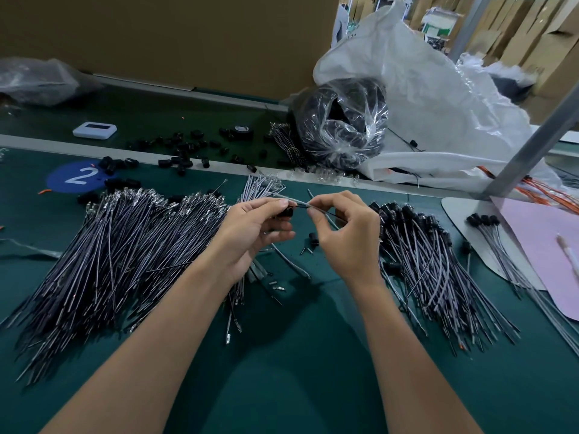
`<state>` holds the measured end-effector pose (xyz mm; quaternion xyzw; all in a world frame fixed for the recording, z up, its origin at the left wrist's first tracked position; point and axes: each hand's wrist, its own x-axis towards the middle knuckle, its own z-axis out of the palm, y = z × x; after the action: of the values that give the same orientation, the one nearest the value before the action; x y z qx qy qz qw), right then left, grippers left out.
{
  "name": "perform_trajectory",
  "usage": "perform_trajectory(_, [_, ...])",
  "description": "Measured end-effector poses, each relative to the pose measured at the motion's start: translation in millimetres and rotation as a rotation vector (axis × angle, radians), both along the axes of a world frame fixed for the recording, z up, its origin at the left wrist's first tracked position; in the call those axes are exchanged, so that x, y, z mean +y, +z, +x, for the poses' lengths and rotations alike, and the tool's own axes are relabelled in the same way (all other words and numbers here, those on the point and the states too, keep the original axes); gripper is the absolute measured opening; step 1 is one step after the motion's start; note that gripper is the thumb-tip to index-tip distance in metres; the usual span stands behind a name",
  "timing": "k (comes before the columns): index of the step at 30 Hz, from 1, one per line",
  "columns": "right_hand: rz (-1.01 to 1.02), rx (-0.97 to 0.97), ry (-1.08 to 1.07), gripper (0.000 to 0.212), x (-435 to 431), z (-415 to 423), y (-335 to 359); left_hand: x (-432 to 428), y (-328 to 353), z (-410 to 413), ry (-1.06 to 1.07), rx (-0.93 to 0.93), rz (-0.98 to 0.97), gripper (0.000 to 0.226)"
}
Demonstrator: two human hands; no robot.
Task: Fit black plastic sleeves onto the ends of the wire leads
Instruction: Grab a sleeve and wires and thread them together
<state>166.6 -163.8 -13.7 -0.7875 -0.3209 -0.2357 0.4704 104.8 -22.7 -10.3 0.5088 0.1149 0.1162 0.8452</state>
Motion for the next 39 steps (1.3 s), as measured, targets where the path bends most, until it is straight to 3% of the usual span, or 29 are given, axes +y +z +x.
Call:
perform_trajectory(6, [0.116,0.126,0.025,0.007,2.6,-0.9,0.4,-0.5,-0.4,-0.4,-0.032,0.021,-0.152,0.013])
perform_trajectory(12, [0.186,0.212,0.033,0.008,-0.2,3.6,0.4,0.7,0.1,-0.4,0.046,-0.012,-0.092,0.013])
perform_trajectory(17, [0.129,0.184,0.022,0.007,-0.7,3.2,0.6,2.2,-0.6,-0.4,0.136,-0.036,-0.118,0.009])
perform_trajectory(39, [0.039,0.114,0.02,0.018,-1.5,3.5,0.0,3.8,-5.5,0.9,0.101,-0.08,-0.037,0.023])
